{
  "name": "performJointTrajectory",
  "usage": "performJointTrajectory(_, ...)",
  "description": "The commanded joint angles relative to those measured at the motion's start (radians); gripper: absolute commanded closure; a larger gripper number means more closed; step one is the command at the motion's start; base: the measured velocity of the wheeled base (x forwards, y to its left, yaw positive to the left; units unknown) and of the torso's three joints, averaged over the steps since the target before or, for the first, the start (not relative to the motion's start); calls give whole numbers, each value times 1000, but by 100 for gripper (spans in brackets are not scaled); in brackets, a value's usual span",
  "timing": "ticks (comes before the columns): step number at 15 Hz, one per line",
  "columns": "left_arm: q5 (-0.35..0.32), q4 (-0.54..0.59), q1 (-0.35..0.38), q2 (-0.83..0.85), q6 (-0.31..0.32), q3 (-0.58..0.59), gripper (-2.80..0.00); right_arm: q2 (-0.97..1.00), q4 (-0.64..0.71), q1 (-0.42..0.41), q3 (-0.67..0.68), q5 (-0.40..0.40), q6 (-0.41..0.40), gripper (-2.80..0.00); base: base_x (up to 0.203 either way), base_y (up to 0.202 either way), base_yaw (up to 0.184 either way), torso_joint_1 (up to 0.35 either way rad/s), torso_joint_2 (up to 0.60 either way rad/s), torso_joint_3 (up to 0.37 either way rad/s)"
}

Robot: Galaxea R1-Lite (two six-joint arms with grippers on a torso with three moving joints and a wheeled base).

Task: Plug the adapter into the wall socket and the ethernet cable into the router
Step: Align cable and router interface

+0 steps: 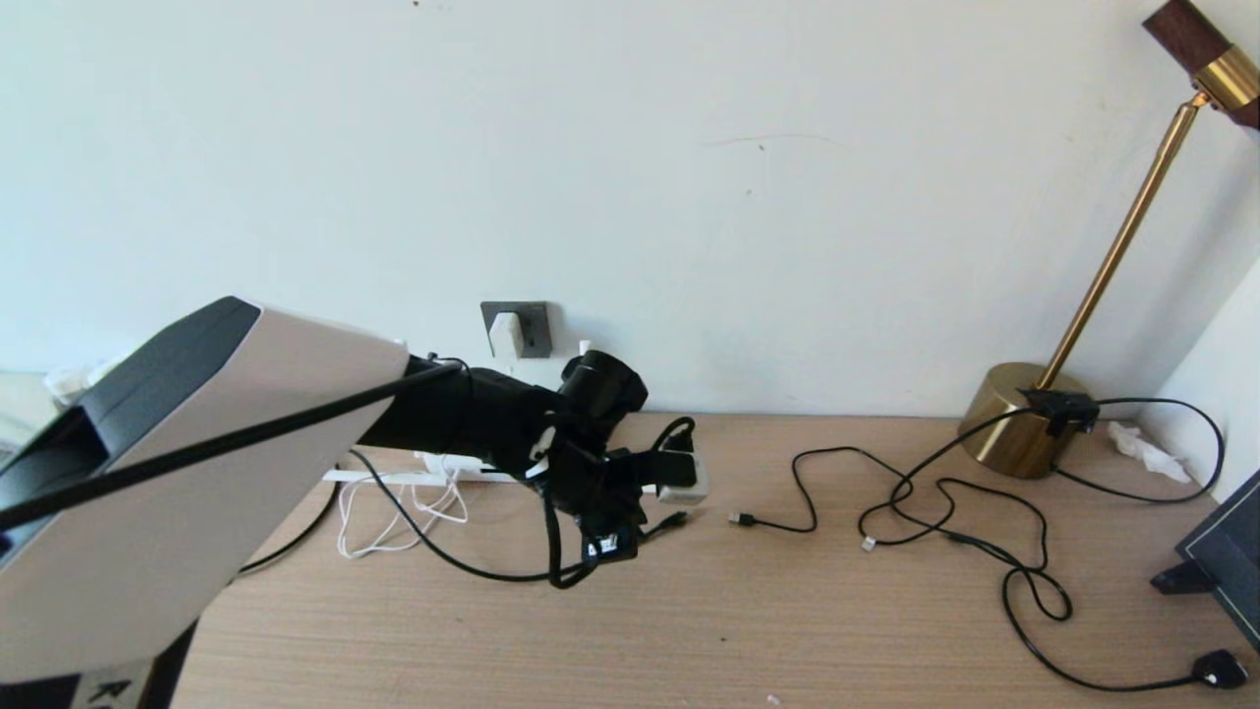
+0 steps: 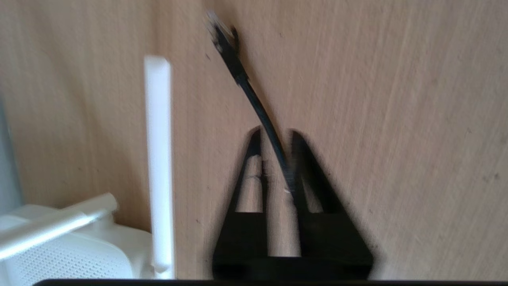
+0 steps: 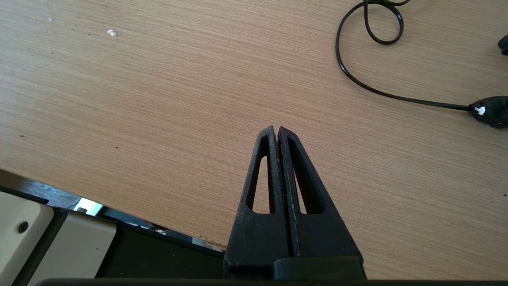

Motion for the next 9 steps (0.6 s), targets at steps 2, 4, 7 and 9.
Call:
performJointTrajectory(2,-3,-2,-7,53,-11,-51,-280,3,2,-1,0,1,0,0,0,0,0,0,0,0)
performJointTrajectory(4,-19,20,-10,71,-29,-83,-280,3,2,0,0,1,0,0,0,0,0,0,0,0)
performJointTrajectory(7,-29,102,-10,103,-29,-146,-280,3,2,-1,0,1,1,0,0,0,0,0,0,0)
performJointTrajectory(9,-29,125,-9,127,-29,-198,-280,3,2,-1,0,1,3,0,0,0,0,0,0,0)
